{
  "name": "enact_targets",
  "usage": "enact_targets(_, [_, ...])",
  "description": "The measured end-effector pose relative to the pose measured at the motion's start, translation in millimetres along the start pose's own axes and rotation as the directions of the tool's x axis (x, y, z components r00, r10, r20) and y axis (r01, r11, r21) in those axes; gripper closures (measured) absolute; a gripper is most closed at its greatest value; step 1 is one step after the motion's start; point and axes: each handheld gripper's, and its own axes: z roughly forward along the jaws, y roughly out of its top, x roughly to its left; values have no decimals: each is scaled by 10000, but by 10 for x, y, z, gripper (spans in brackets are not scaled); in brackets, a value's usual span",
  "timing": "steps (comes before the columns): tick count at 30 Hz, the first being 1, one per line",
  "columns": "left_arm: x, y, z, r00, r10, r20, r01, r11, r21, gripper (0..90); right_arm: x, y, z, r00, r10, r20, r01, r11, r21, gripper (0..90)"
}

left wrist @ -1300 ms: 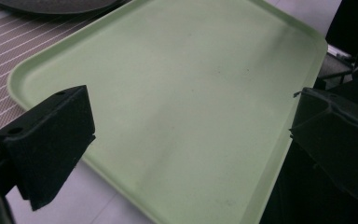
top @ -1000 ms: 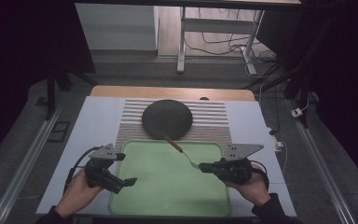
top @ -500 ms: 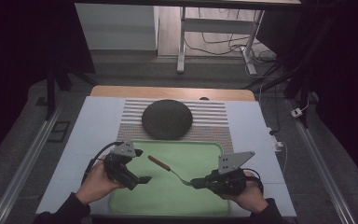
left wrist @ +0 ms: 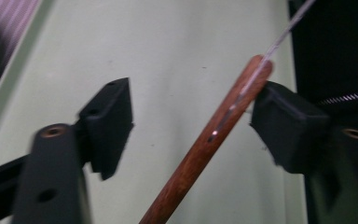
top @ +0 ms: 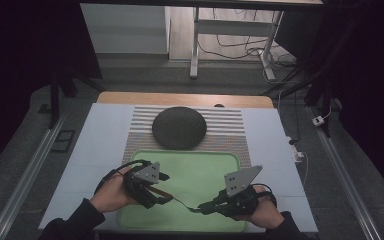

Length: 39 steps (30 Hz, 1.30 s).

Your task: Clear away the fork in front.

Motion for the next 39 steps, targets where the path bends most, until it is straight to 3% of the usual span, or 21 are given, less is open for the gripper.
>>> enact_targets(6, [-62,25,18,9951,826,540,-836,9964,156,492,19,8,27,9993,-232,-309,237,9995,188,900])
enact_targets(7, [-70,28,22,9933,918,701,-933,9955,180,566,24,10,33,9988,-283,-392,293,9992,259,900])
enact_targets(9, [-88,32,28,9896,1099,926,-1123,9934,214,611,24,10,37,9986,-283,-437,294,9992,256,900])
enact_targets(10, [-91,35,28,9877,1183,1020,-1213,9923,239,688,23,9,41,9986,-279,-459,291,9992,263,900])
enact_targets(17, [-147,52,51,9724,1738,1559,-1804,9831,296,739,13,3,33,9966,-257,-782,281,9992,296,900])
enact_targets(21, [-187,68,69,9627,1997,1827,-2106,9767,421,778,-28,-38,16,9942,47,-1076,-34,9999,121,892])
enact_targets(23, [-205,67,91,9618,1976,1895,-2116,9757,562,787,-42,-51,11,9949,110,-1006,-100,9999,107,878])
enact_targets(24, [-203,66,100,9610,1952,1959,-2112,9753,645,798,-77,-81,-2,9976,268,-636,-261,9996,109,855])
enact_targets(29, [-170,69,96,9779,1015,1830,-1213,9875,1004,800,-136,-118,-27,9978,667,-36,-667,9978,-65,761])
enact_targets(33, [-167,43,77,9864,459,1576,-649,9909,1176,799,-145,-135,-62,9913,923,941,-903,9956,-249,638])
enact_targets(36, [-181,29,52,9924,-47,1234,-123,9905,1369,799,-148,-171,-109,9790,1125,1700,-1085,9936,-322,554])
enact_targets(39, [-208,22,45,9958,-524,747,392,9850,1682,799,-140,-215,-154,9550,1504,2555,-1446,9886,-414,488])
